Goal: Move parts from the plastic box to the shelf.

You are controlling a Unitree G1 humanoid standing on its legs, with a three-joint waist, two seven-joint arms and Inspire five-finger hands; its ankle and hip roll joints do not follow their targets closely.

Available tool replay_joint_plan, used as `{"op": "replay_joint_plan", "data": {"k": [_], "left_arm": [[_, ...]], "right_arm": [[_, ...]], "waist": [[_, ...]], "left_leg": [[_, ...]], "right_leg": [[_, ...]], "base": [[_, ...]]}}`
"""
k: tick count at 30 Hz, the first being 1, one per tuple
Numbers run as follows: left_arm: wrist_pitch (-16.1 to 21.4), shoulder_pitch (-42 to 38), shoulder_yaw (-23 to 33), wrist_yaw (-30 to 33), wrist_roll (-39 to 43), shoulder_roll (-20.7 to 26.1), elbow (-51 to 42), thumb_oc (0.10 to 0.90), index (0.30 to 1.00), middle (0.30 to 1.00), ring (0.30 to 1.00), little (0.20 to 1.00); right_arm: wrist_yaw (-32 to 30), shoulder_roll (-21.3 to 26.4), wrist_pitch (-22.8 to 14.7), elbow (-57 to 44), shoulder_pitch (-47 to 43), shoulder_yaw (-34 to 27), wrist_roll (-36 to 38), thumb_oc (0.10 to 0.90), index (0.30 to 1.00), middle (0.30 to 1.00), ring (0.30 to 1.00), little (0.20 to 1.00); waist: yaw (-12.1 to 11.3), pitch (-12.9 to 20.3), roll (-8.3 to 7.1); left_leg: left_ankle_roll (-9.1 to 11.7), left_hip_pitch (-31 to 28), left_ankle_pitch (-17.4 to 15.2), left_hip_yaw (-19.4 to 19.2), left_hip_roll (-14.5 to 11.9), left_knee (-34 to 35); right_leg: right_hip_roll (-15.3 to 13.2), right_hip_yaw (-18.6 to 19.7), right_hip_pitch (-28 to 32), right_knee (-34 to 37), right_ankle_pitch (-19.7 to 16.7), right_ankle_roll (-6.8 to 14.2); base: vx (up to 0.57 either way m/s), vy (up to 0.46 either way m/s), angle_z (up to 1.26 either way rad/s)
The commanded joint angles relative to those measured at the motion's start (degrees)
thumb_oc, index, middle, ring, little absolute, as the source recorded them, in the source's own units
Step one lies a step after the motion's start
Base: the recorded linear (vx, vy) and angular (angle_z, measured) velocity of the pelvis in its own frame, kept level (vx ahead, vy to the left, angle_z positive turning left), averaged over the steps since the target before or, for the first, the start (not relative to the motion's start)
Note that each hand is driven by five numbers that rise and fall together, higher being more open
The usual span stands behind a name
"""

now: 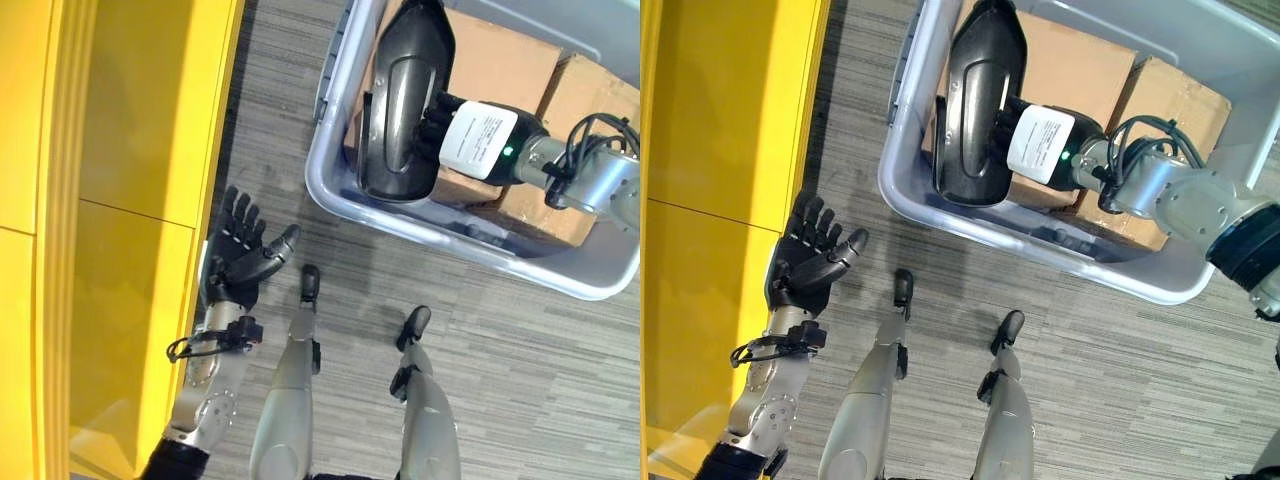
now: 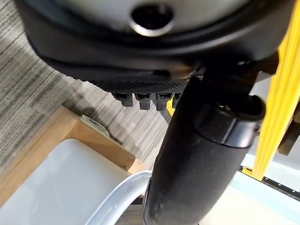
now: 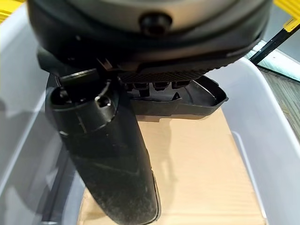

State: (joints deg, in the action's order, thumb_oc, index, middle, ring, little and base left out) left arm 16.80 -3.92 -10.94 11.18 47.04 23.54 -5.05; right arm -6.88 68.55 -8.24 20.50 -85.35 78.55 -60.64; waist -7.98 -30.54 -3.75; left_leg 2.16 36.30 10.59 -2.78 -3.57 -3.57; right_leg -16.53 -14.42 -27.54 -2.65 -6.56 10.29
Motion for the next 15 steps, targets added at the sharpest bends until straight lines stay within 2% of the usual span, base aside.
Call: {"op": "replay_joint_plan", "data": {"k": [1,10,12,13,14,15], "left_arm": [[5.9,0.3,1.1,0.2,-1.0,1.5,-8.7,0.900,1.000,1.000,1.000,1.000],[6.6,0.2,0.5,0.4,-0.7,-0.1,-9.2,0.900,1.000,1.000,1.000,1.000],[6.6,0.2,0.5,0.4,-0.7,-0.1,-9.2,0.900,1.000,1.000,1.000,1.000],[6.8,0.2,0.1,0.5,-0.8,-0.7,-9.2,0.900,1.000,1.000,1.000,1.000],[6.8,0.3,0.1,0.6,-0.9,-0.8,-9.2,0.900,1.000,1.000,1.000,1.000],[6.9,0.0,-0.2,0.6,-0.9,-1.0,-9.1,0.900,1.000,1.000,1.000,1.000]], "right_arm": [[-2.6,3.0,3.0,-0.2,-8.7,1.7,0.1,0.900,1.000,1.000,1.000,1.000],[-2.0,0.2,3.1,3.7,-5.3,1.7,0.7,0.900,1.000,1.000,1.000,1.000],[-2.1,0.0,3.1,3.9,-5.2,1.7,0.6,0.900,1.000,1.000,1.000,1.000],[-1.6,-1.2,3.2,6.4,-3.6,1.6,1.1,0.455,0.377,0.377,0.377,0.377],[-1.4,-1.9,3.2,7.6,-2.6,1.0,1.4,0.400,0.300,0.300,0.300,0.300],[-0.7,-3.5,3.2,10.5,-1.2,0.8,2.3,0.400,0.300,0.300,0.300,0.300]], "waist": [[0.4,0.7,0.56],[0.7,0.7,2.93],[0.7,0.7,2.90],[0.6,0.7,3.39],[0.7,0.7,3.45],[0.5,0.7,3.74]], "left_leg": [[5.3,-2.2,-2.4,2.0,-5.0,-1.3],[4.7,2.6,-3.4,2.6,-4.2,-3.7],[4.7,2.6,-3.5,2.6,-4.2,-3.9],[4.7,3.3,-3.9,2.7,-4.1,-4.2],[4.6,3.6,-3.9,2.7,-4.0,-4.3],[4.5,4.5,-3.9,2.8,-3.9,-4.4]], "right_leg": [[-3.1,1.2,3.0,-4.8,1.4,1.6],[-3.3,2.0,-2.1,-8.0,2.3,1.2],[-3.3,2.1,-2.2,-8.2,2.4,1.2],[-3.4,2.1,-3.1,-8.9,2.9,1.2],[-3.4,2.2,-3.5,-9.2,3.0,1.2],[-3.4,2.3,-4.5,-9.6,3.0,1.1]], "base": [[0.00,0.000,0.00],[0.00,0.000,0.00],[0.00,0.000,0.00],[0.00,0.000,0.00],[0.00,0.000,0.00],[0.00,0.000,0.00]]}}
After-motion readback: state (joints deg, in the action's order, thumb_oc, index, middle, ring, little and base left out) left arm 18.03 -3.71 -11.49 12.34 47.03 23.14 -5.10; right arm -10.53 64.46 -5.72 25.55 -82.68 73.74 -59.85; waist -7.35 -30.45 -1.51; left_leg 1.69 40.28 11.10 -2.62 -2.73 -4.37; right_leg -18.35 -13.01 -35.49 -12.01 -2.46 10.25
